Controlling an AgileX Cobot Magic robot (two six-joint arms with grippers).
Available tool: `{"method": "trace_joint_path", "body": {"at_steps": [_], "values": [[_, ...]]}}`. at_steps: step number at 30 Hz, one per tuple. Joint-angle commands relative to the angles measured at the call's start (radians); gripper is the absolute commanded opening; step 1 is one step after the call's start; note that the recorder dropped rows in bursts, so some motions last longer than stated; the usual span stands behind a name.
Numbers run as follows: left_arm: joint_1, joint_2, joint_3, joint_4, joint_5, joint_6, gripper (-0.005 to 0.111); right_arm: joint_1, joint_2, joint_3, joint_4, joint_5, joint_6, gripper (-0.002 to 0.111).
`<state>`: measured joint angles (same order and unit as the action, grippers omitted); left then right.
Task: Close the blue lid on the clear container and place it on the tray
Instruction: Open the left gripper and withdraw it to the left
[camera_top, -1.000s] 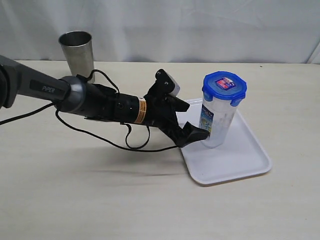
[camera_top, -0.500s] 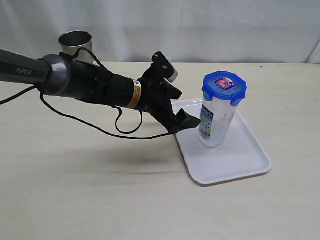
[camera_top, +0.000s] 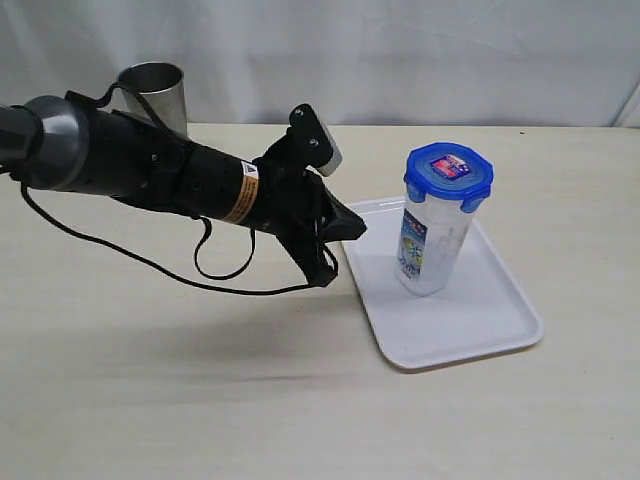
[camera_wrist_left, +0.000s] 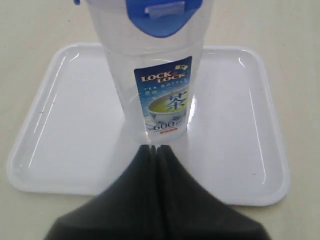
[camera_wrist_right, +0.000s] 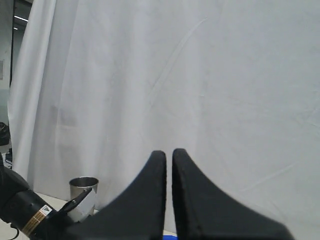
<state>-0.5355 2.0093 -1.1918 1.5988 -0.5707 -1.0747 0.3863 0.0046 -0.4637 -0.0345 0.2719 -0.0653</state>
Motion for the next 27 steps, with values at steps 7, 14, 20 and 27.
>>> {"method": "trace_joint_path", "body": {"at_steps": [7,14,20,27], "values": [[0.001,-0.219,0.224,-0.124,0.064,0.008,0.000,-0.029,-0.005,0.004,0.001,-0.005,0.002,0.005],[0.001,-0.404,0.377,-0.223,0.063,0.053,0.000,-0.029,-0.005,0.004,0.001,-0.005,0.002,0.005],[0.001,-0.627,0.469,-0.227,0.063,0.053,0.000,-0.029,-0.005,0.004,0.001,-0.005,0.002,0.005],[0.001,-0.884,0.560,-0.232,0.104,0.038,0.000,-0.029,-0.005,0.004,0.001,-0.005,0.002,0.005]]}}
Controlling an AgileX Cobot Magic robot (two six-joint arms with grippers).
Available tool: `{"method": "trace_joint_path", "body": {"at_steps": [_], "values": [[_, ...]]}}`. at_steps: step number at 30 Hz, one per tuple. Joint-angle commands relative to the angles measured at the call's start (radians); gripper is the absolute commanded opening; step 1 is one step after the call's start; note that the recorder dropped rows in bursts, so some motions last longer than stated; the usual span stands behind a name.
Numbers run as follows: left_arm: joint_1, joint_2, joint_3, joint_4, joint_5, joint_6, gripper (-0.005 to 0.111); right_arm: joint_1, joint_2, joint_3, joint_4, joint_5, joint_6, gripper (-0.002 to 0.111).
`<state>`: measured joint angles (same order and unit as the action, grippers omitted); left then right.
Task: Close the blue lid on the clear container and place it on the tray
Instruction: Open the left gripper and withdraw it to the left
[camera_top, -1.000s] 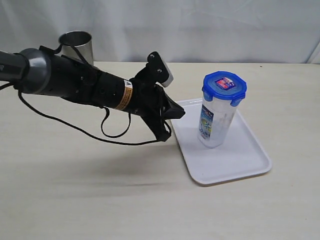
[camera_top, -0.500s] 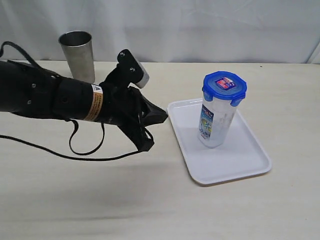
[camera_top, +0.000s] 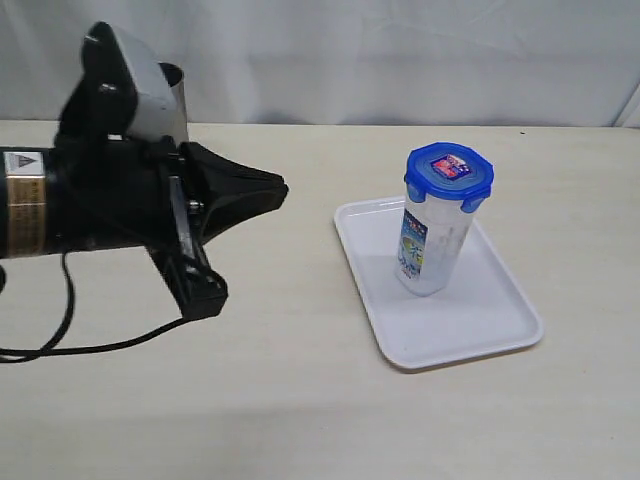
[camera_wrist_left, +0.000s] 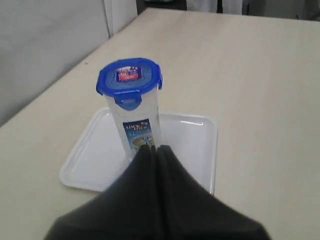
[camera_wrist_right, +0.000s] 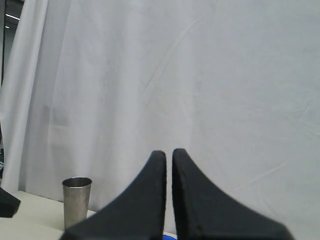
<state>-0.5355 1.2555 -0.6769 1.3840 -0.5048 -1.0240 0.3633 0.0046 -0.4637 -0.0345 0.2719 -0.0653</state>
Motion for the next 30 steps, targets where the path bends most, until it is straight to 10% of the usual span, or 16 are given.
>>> {"method": "trace_joint_path", "body": {"at_steps": [1,13,30], "values": [[0.001,-0.166,0.056,-0.017,0.049,-0.025,0.000,-0.006,-0.005,0.004,0.001,-0.005,0.002,0.005],[0.001,-0.623,0.390,-0.006,0.044,-0.057,0.000,-0.006,-0.005,0.004,0.001,-0.005,0.002,0.005],[0.001,-0.636,0.397,0.003,0.015,-0.055,0.000,-0.006,-0.005,0.004,0.001,-0.005,0.002,0.005]]}}
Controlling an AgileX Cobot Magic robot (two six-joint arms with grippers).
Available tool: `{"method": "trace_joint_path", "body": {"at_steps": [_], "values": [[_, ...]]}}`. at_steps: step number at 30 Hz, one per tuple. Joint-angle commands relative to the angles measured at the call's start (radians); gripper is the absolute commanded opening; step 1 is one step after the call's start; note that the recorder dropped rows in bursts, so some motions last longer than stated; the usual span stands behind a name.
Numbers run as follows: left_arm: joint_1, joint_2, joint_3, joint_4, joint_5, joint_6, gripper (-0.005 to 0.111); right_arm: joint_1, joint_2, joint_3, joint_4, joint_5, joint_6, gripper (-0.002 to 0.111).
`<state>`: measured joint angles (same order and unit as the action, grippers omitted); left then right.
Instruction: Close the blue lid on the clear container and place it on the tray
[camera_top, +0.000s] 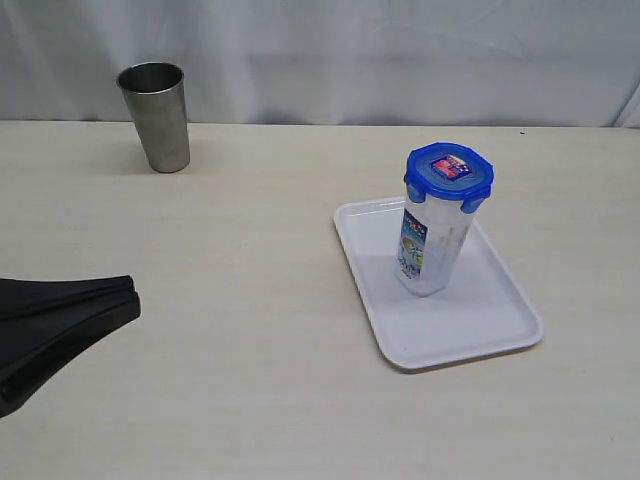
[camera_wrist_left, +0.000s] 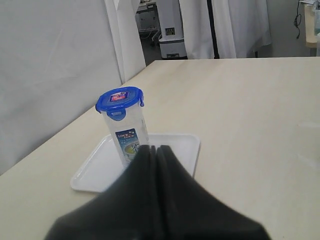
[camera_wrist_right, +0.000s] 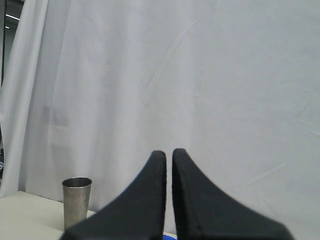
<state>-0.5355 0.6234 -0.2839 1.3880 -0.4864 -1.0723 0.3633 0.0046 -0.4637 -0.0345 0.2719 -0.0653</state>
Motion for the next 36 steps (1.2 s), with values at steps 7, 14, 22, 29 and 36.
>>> {"method": "trace_joint_path", "body": {"at_steps": [7,14,22,29,36], "values": [[0.001,-0.003,0.003,-0.011,-0.001,0.006,0.000,-0.006,-0.005,0.004,0.001,-0.005,0.002,0.005],[0.001,-0.003,0.003,-0.322,0.212,0.163,0.000,-0.005,-0.005,0.004,0.001,-0.005,-0.001,0.005],[0.001,-0.003,0.003,-1.153,0.337,0.903,0.000,-0.005,-0.005,0.004,0.001,-0.005,-0.001,0.005],[0.080,-0.053,0.051,-1.237,0.309,1.020,0.000,-0.005,-0.005,0.004,0.001,-0.005,0.002,0.005],[0.236,-0.194,0.138,-1.295,0.302,1.030,0.000,-0.005,-0.005,0.004,0.001,-0.005,0.002,0.005]]}}
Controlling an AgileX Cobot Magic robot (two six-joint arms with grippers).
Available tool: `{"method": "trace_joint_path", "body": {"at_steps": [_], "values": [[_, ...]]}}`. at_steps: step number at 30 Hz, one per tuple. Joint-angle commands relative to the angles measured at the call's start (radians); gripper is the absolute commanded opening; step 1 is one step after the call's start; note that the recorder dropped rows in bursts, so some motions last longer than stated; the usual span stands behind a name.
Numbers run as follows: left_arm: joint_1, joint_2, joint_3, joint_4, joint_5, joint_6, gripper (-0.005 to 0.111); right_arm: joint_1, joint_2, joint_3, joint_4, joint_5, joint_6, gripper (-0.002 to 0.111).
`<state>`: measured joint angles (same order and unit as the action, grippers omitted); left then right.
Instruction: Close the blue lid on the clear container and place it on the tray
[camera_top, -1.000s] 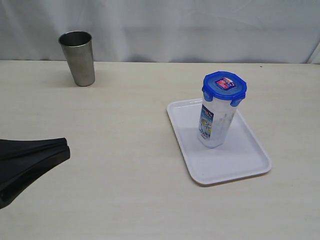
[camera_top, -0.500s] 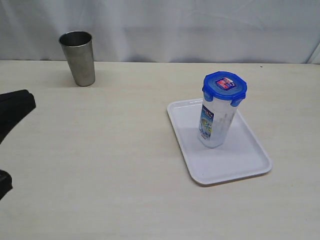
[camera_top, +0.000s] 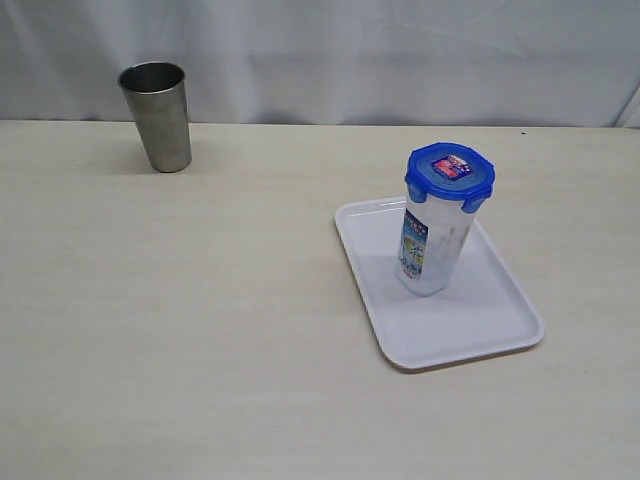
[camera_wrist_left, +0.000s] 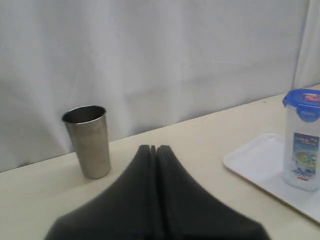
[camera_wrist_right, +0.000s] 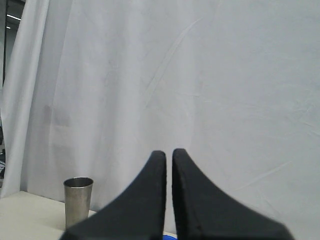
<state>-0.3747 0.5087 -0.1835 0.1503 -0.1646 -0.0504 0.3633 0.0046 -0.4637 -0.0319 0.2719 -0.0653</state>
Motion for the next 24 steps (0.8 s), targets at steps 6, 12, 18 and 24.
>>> {"method": "trace_joint_path", "body": {"at_steps": [6,12,18,24], "values": [[0.210,-0.228,0.082,-0.059,0.017,0.050,0.000,-0.005,-0.005,0.004,-0.001,-0.005,0.002,0.005],[0.293,-0.369,0.142,-0.068,0.030,0.043,0.000,-0.005,-0.005,0.004,-0.001,-0.005,0.002,0.005],[0.309,-0.414,0.158,-0.063,0.032,0.036,0.000,-0.005,-0.005,0.004,-0.001,-0.005,0.000,0.005],[0.309,-0.448,0.158,-0.063,0.038,0.036,0.000,-0.005,-0.005,0.004,-0.001,-0.005,0.000,0.005]]}}
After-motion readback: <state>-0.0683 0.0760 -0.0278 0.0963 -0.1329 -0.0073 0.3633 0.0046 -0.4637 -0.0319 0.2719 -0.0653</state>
